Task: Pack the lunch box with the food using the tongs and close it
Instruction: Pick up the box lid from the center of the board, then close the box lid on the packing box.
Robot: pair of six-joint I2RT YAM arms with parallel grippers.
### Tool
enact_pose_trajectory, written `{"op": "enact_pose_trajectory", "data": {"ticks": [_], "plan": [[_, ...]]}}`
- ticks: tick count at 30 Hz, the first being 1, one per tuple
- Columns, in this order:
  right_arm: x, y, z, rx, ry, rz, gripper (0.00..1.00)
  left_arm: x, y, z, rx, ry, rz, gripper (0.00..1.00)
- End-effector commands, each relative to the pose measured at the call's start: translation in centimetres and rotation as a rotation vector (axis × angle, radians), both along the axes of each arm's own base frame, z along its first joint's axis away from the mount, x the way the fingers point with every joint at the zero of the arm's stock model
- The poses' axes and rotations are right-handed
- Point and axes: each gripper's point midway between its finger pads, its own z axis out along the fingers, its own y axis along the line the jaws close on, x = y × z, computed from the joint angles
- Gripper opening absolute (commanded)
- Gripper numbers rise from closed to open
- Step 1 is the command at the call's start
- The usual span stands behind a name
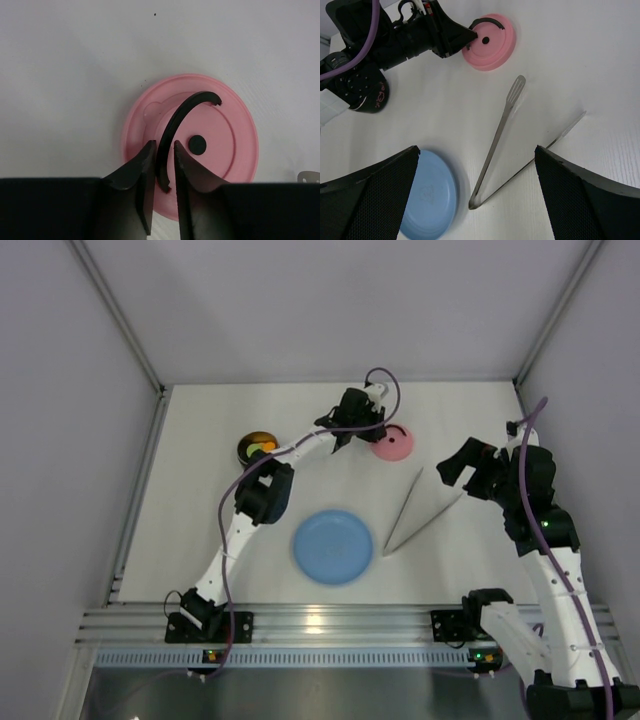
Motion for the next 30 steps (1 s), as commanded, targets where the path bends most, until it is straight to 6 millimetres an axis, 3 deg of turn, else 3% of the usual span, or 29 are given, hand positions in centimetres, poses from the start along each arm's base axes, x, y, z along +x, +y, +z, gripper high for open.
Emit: {"op": "enact_pose_trajectory", "data": {"ticks": [1, 2, 8, 12, 13, 15, 16, 17, 18, 19, 20, 21, 22, 23, 24, 25, 26, 30], "plan": [[0.8, -0.1, 1.8, 0.002, -0.077, -0.001, 0.97, -0.1, 0.6, 6.0, -0.025, -0.080, 0.014, 0.22], [0.9, -0.2, 1.7, 0.001, -0.078, -0.002, 0.97, -0.2, 0.9, 7.8, -0.038, -0.101, 0.022, 0.20], [1.1, 0.0, 1.7, 0.014, -0.078, 0.002, 0.96, -1.9, 2.0, 12.7, -0.055, -0.129, 0.054, 0.09], [1.3, 0.3, 1.7, 0.027, -0.082, 0.008, 0.96, -2.9, 3.1, 16.1, -0.072, -0.161, 0.078, 0.07], [1.3, 0.3, 1.7, 0.030, -0.080, 0.007, 0.96, -3.0, 3.6, 17.4, -0.071, -0.176, 0.103, 0.06], [1.4, 0.4, 1.7, 0.032, -0.080, 0.014, 0.96, -3.2, 4.7, 17.9, -0.049, -0.162, 0.148, 0.01], [1.4, 0.4, 1.7, 0.033, -0.080, 0.014, 0.96, -3.3, 5.6, 19.8, -0.057, -0.187, 0.188, 0.00], [1.5, 0.4, 1.8, 0.031, -0.085, 0.015, 0.96, -3.5, 6.2, 20.5, -0.059, -0.192, 0.209, 0.00], [1.5, 0.4, 1.8, 0.033, -0.083, 0.014, 0.96, -4.1, 6.7, 19.6, -0.052, -0.169, 0.219, 0.00], [1.6, 0.4, 1.7, 0.035, -0.084, 0.015, 0.96, -4.4, 7.8, 21.6, -0.065, -0.194, 0.263, 0.00], [1.6, 0.5, 1.7, 0.036, -0.082, 0.019, 0.96, -4.5, 8.9, 22.1, -0.065, -0.197, 0.316, 0.00], [1.7, 0.6, 1.5, 0.039, -0.076, 0.021, 0.96, -5.1, 9.8, 20.8, -0.040, -0.175, 0.342, 0.00], [1.7, 0.7, 1.5, 0.041, -0.077, 0.025, 0.96, -6.0, 10.9, 22.9, -0.066, -0.198, 0.374, 0.00], [1.8, 0.7, 1.4, 0.043, -0.074, 0.026, 0.96, -6.2, 12.2, 23.2, -0.065, -0.204, 0.428, 0.00], [1.8, 0.8, 1.1, 0.046, -0.070, 0.030, 0.96, -7.1, 13.3, 20.9, -0.042, -0.160, 0.459, 0.00], [1.9, 0.8, 1.1, 0.048, -0.071, 0.032, 0.96, -7.9, 14.5, 23.0, -0.083, -0.190, 0.491, 0.00], [2.0, 1.0, 1.1, 0.053, -0.077, 0.042, 0.96, -8.2, 16.1, 23.0, -0.078, -0.195, 0.558, 0.00], [2.2, 1.6, 0.5, 0.066, -0.065, 0.071, 0.96, -10.5, 20.7, 21.2, -0.179, -0.121, 0.673, 0.00]]}}
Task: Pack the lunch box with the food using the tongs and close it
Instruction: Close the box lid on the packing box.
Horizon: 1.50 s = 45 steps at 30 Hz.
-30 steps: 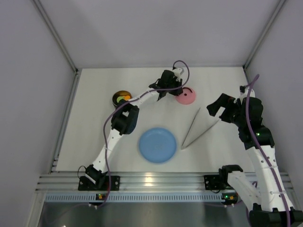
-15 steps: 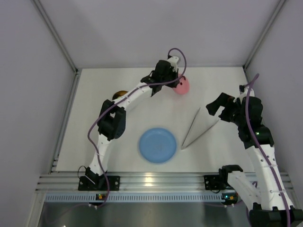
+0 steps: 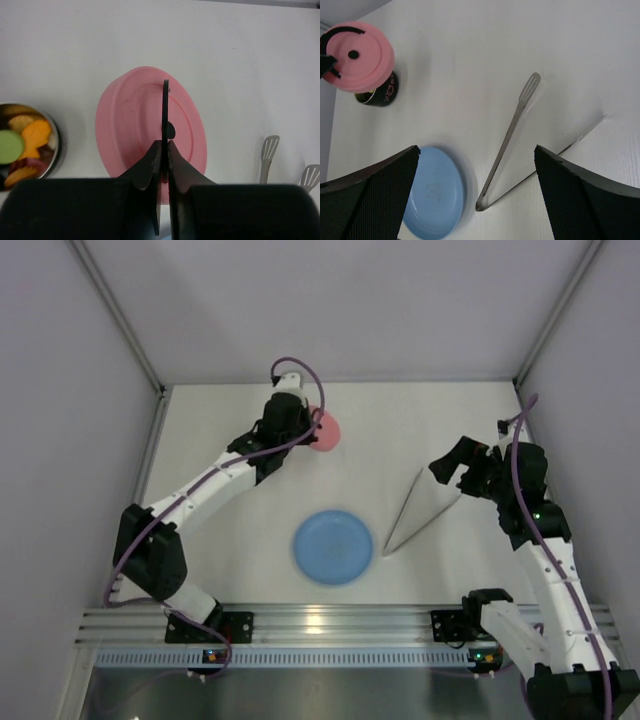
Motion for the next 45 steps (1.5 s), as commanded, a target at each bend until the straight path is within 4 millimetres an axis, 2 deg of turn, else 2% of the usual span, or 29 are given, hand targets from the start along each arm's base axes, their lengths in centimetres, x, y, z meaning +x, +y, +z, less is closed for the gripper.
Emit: {"op": "enact_pose_trajectory", "data": {"ticks": [1, 2, 3, 4, 5, 7, 8, 11, 12, 14, 15, 18, 19, 20, 22, 25, 29, 32, 33, 45], "plan": [[1.3, 0.4, 1.4, 0.026, -0.077, 0.022, 0.96, -0.2, 5.6, 3.5, -0.186, -0.078, 0.193, 0.00], [1.3, 0.5, 1.4, 0.031, -0.076, 0.027, 0.96, -0.8, 6.7, 1.4, -0.183, -0.053, 0.209, 0.00], [1.5, 0.5, 1.3, 0.029, -0.077, 0.027, 0.96, -1.0, 7.4, 1.6, -0.213, -0.068, 0.219, 0.00], [1.5, 0.6, 1.2, 0.031, -0.078, 0.028, 0.96, -1.3, 8.8, 2.5, -0.236, -0.098, 0.238, 0.00], [1.6, 0.5, 1.2, 0.031, -0.078, 0.029, 0.96, -1.6, 9.6, 1.2, -0.233, -0.081, 0.247, 0.00], [1.9, 0.7, 0.9, 0.033, -0.071, 0.039, 0.96, -1.6, 11.4, 1.3, -0.287, -0.076, 0.273, 0.00], [2.1, 0.8, 1.0, 0.034, -0.069, 0.041, 0.96, -1.7, 12.1, 0.2, -0.313, -0.049, 0.290, 0.00], [2.5, 1.1, 1.0, 0.047, -0.068, 0.054, 0.95, -1.5, 13.5, -0.4, -0.382, -0.043, 0.288, 0.00], [2.6, 1.2, 0.9, 0.047, -0.067, 0.056, 0.95, -1.6, 13.7, -1.4, -0.399, -0.023, 0.295, 0.00], [2.8, 1.3, 1.0, 0.051, -0.068, 0.058, 0.95, -1.4, 14.2, -1.4, -0.432, -0.039, 0.306, 0.00], [2.9, 1.3, 0.8, 0.049, -0.063, 0.060, 0.95, -1.6, 14.6, -2.3, -0.430, -0.030, 0.322, 0.00], [3.2, 1.7, 0.7, 0.060, -0.057, 0.069, 0.95, -1.4, 15.7, -2.2, -0.485, -0.054, 0.332, 0.00], [3.2, 1.8, 0.6, 0.061, -0.055, 0.072, 0.95, -1.4, 16.8, -3.4, -0.492, -0.036, 0.358, 0.00], [3.2, 1.9, 0.7, 0.065, -0.057, 0.077, 0.95, -1.2, 17.1, -3.1, -0.510, -0.060, 0.354, 0.00], [3.3, 2.0, 0.6, 0.065, -0.055, 0.080, 0.95, -1.2, 17.6, -3.8, -0.523, -0.057, 0.342, 0.00], [3.4, 2.2, 0.7, 0.066, -0.058, 0.082, 0.95, -0.7, 18.4, -3.4, -0.513, -0.109, 0.338, 0.00], [3.4, 2.2, 0.6, 0.066, -0.054, 0.084, 0.95, -0.1, 18.2, -3.3, -0.508, -0.135, 0.307, 0.00], [3.4, 2.3, 0.5, 0.066, -0.053, 0.087, 0.95, 0.6, 18.0, -4.1, -0.505, -0.125, 0.303, 0.00], [3.5, 2.3, 0.4, 0.066, -0.051, 0.085, 0.95, 0.9, 18.1, -4.9, -0.500, -0.107, 0.313, 0.00], [3.5, 2.4, -0.1, 0.055, -0.041, 0.094, 0.94, 1.5, 18.5, -8.6, -0.472, -0.074, 0.347, 0.00]]}}
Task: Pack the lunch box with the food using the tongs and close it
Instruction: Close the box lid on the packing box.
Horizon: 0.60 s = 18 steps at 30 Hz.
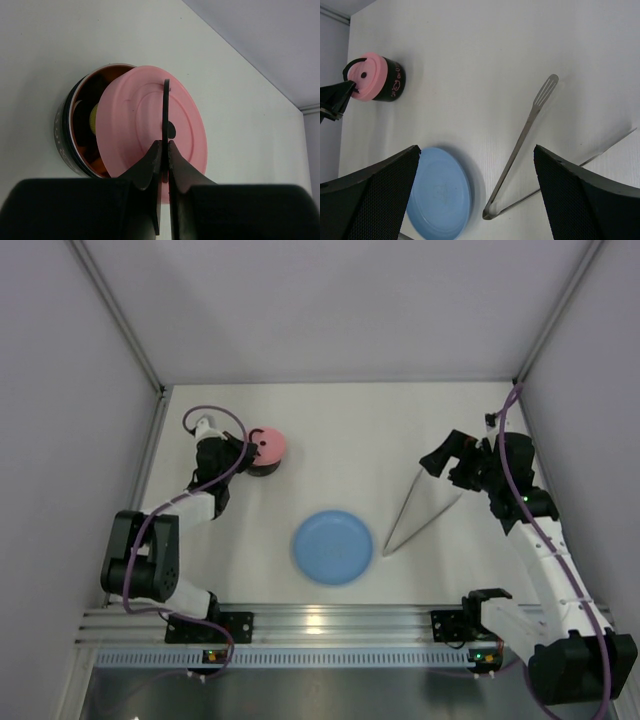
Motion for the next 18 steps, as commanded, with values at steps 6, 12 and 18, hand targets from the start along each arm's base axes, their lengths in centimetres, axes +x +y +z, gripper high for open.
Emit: {"op": "enact_pose_trajectory", "data": {"ticks": [6, 12, 18], "plan": [[1.3, 0.5, 1.7, 0.003, -0.081, 0.024, 0.94, 0.9, 0.9, 0.6, 0.010, -0.087, 0.025, 0.00], [1.4, 0.6, 1.6, 0.002, -0.080, 0.026, 0.94, 0.9, 1.7, -0.7, 0.004, -0.065, 0.041, 0.00], [1.5, 0.6, 1.4, 0.002, -0.075, 0.029, 0.94, 0.6, 2.2, -1.7, 0.005, -0.046, 0.049, 0.00]]}}
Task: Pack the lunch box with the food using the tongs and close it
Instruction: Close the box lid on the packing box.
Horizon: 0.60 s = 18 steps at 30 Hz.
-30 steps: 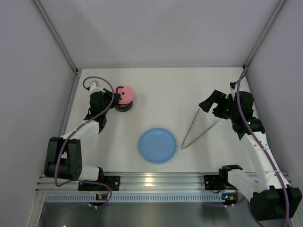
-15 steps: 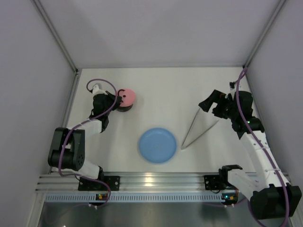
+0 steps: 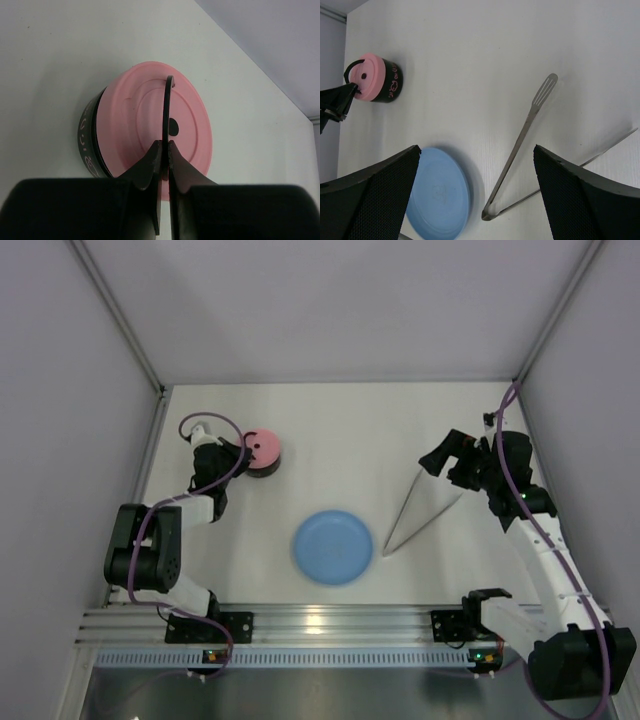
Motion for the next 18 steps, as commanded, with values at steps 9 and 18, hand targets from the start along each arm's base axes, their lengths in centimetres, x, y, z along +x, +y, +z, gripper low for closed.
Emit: {"op": "enact_pose_trajectory", "data": {"ticks": [9, 18], "plan": [[1.2, 0.6, 1.8, 0.000, -0.088, 0.028, 0.93, 0.1, 0.7, -0.7, -0.006, -0.009, 0.017, 0.00], [1.0, 0.7, 1.5, -0.001, -0.080, 0.031, 0.93, -0.9, 1.0, -4.3, -0.054, 0.110, 0.065, 0.01]]}}
